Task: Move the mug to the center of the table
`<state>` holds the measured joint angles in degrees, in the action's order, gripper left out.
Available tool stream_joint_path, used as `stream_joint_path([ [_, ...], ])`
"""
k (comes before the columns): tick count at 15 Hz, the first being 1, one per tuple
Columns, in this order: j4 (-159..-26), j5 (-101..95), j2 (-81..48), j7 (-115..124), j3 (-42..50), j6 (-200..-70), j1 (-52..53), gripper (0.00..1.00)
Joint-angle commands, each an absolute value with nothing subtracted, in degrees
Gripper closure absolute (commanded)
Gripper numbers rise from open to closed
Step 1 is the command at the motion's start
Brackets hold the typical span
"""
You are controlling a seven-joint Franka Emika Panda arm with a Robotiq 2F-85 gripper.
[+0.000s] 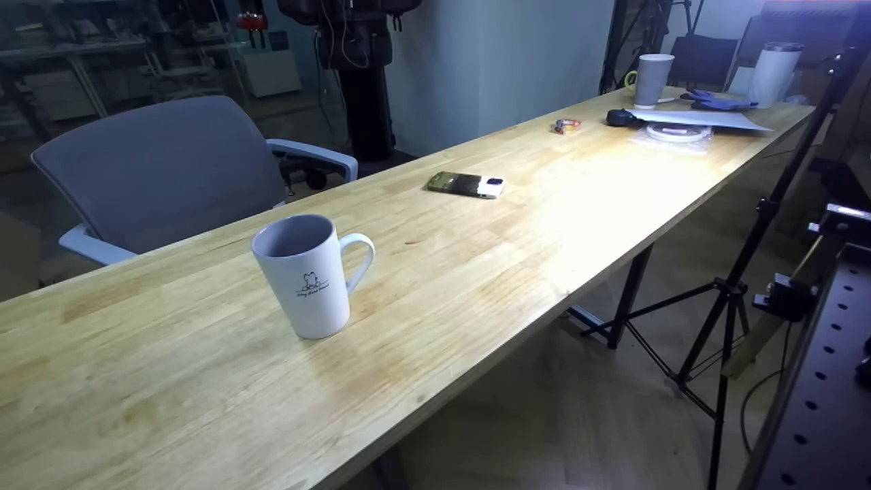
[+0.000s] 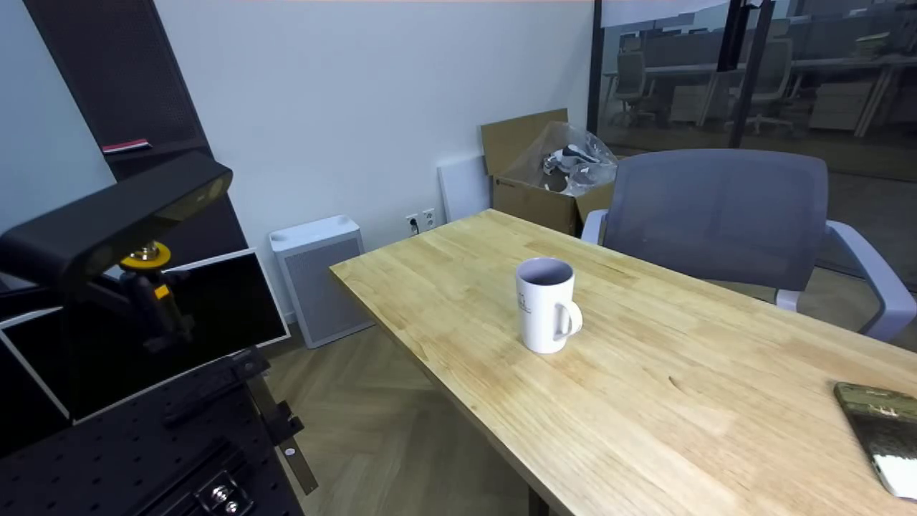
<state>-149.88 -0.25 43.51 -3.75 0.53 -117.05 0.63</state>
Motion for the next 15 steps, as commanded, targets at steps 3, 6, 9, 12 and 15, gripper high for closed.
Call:
stream_joint_path([
  [3, -139.0, -1.5, 32.7, -2.6, 1.0, -121.0, -1.4, 0.00],
  [6, -131.8, -3.0, 25.5, -1.5, 0.8, -120.9, -3.0, 0.00],
  [9, -123.6, -3.8, 17.7, -1.2, 1.1, -118.9, -3.9, 0.00],
  [12, -125.9, -3.1, 19.0, -3.1, 1.8, -120.0, -3.3, 0.00],
  [15, -122.8, -3.0, 15.8, -3.1, 1.9, -119.1, -3.4, 0.00],
])
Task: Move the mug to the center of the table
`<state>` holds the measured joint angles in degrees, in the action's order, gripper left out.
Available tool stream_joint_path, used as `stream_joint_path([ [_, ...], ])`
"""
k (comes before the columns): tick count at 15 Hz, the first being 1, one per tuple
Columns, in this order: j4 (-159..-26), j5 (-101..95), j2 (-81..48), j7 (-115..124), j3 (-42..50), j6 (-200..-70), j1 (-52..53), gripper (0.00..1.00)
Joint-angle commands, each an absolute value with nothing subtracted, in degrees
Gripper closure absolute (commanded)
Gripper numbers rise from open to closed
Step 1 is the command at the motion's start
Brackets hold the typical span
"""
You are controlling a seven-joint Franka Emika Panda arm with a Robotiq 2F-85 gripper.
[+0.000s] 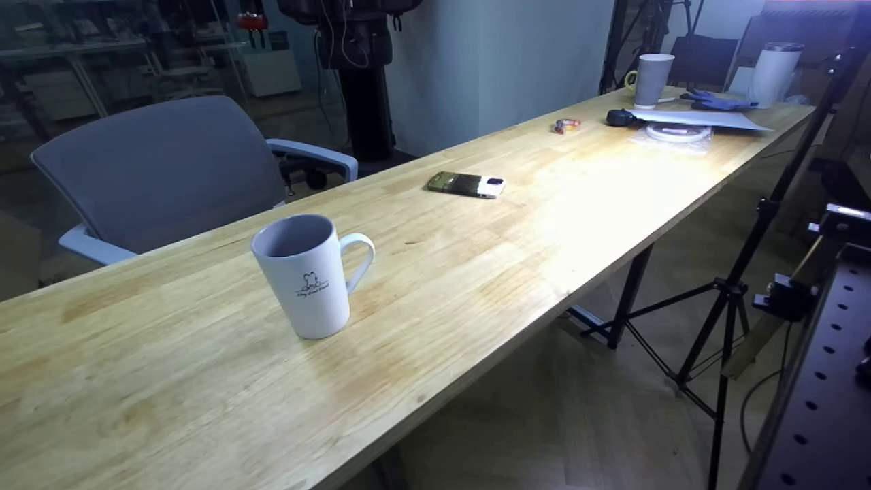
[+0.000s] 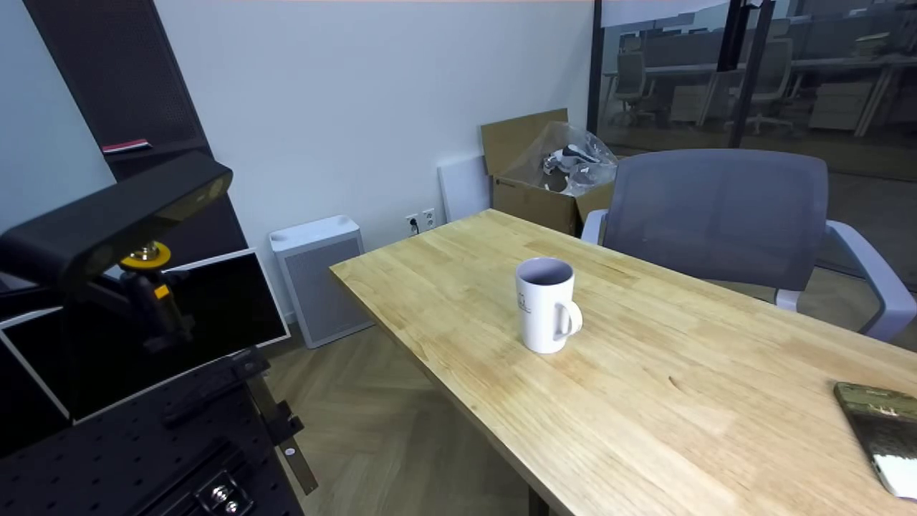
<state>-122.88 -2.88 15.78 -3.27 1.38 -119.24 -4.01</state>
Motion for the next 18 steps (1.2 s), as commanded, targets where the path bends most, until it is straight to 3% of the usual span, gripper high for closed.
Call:
stream_joint_path([
  [1, -122.6, -3.0, 15.7, -3.1, 1.9, -119.0, -3.4, 0.00],
  [10, -123.9, -1.5, 16.3, -2.9, 2.1, -119.5, -3.2, 0.00],
  [18, -121.7, 1.5, 3.3, -2.1, -1.9, -124.7, 1.7, 0.00],
])
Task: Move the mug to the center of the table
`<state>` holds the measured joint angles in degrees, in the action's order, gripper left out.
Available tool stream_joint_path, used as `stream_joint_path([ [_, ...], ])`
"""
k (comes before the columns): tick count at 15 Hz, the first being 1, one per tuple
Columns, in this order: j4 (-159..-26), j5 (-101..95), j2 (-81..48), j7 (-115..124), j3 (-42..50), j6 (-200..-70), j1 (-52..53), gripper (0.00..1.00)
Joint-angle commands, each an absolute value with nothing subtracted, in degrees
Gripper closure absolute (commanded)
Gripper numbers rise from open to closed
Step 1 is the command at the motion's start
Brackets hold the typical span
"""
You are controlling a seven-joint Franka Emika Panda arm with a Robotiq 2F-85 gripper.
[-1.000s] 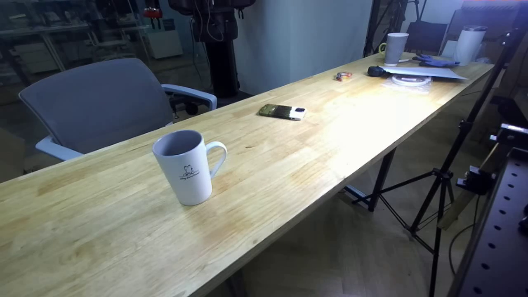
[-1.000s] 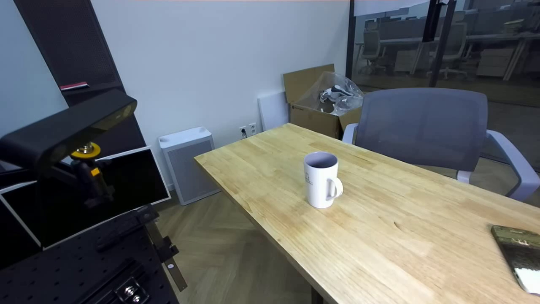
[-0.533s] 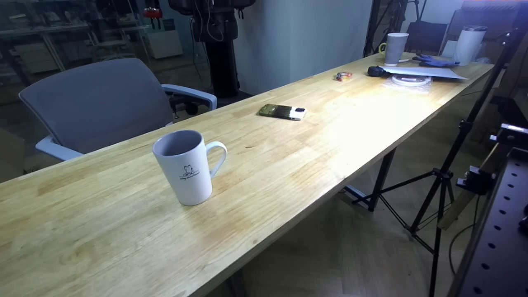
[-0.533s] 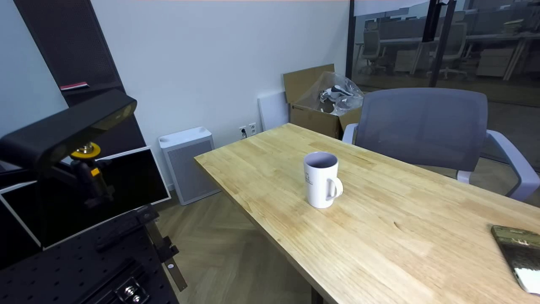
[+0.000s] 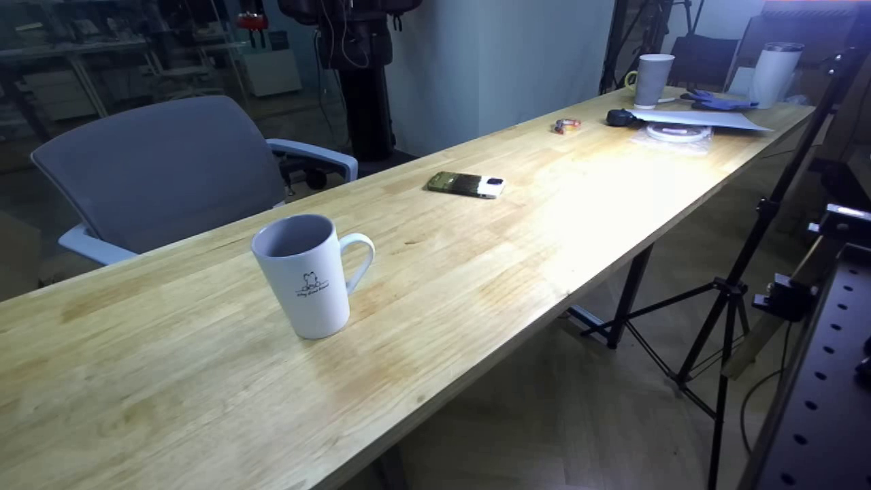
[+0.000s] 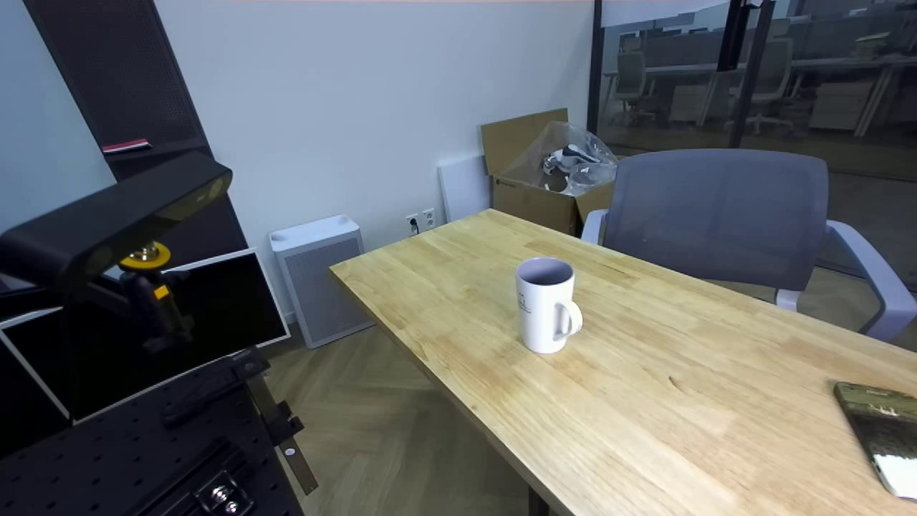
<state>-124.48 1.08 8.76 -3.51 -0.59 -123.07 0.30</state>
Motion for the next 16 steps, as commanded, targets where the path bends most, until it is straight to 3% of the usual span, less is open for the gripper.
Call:
stream_joint_path([
  [1, -120.9, 1.3, 1.3, -1.7, -2.5, -125.4, 2.2, 0.00],
  [9, -113.4, 0.5, -10.8, -0.8, -6.1, -126.9, 6.2, 0.00],
  [16, -114.3, 0.9, -12.2, -2.4, -7.3, -127.4, 7.8, 0.00],
])
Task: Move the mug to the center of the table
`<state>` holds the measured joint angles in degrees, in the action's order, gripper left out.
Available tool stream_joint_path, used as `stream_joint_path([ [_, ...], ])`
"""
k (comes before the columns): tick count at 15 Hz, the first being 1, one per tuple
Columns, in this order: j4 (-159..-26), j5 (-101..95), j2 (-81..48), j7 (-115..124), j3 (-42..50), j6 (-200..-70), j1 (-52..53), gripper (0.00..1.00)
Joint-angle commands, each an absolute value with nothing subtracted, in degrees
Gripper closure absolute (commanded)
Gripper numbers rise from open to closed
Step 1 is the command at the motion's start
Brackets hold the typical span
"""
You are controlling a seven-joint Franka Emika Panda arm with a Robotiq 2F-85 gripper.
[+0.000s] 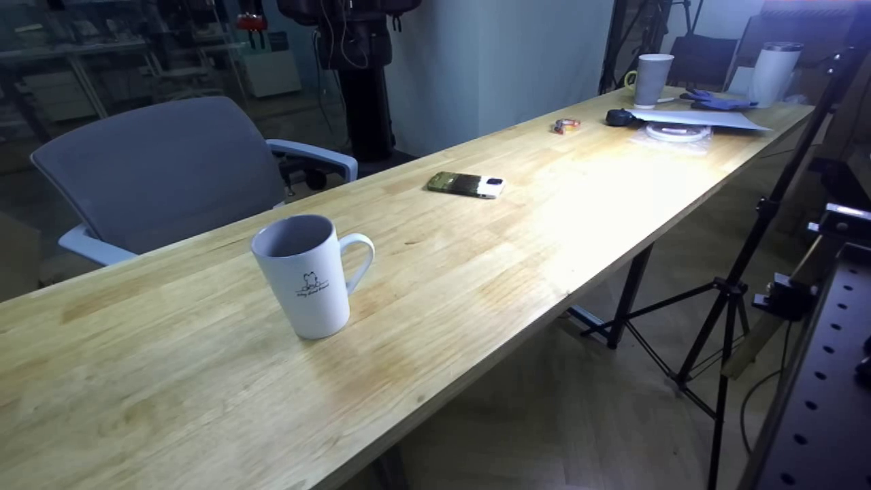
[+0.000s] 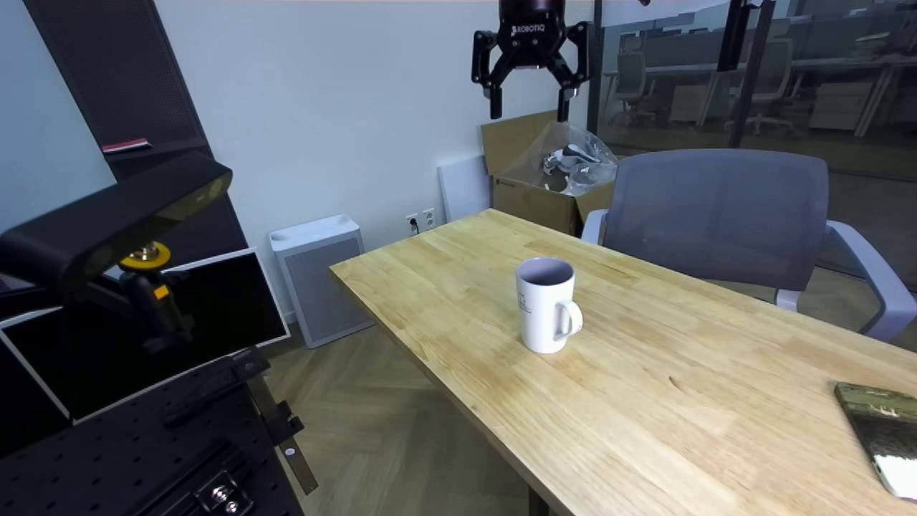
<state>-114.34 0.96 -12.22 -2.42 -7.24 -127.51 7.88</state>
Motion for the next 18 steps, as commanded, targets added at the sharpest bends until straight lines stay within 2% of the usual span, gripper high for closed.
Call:
stream_joint_path([
  [1, -114.2, 0.9, -12.3, -2.4, -7.4, -127.3, 7.9, 0.00],
  [18, -115.4, 0.5, -14.9, -1.4, -7.5, -126.9, 8.4, 0.00],
])
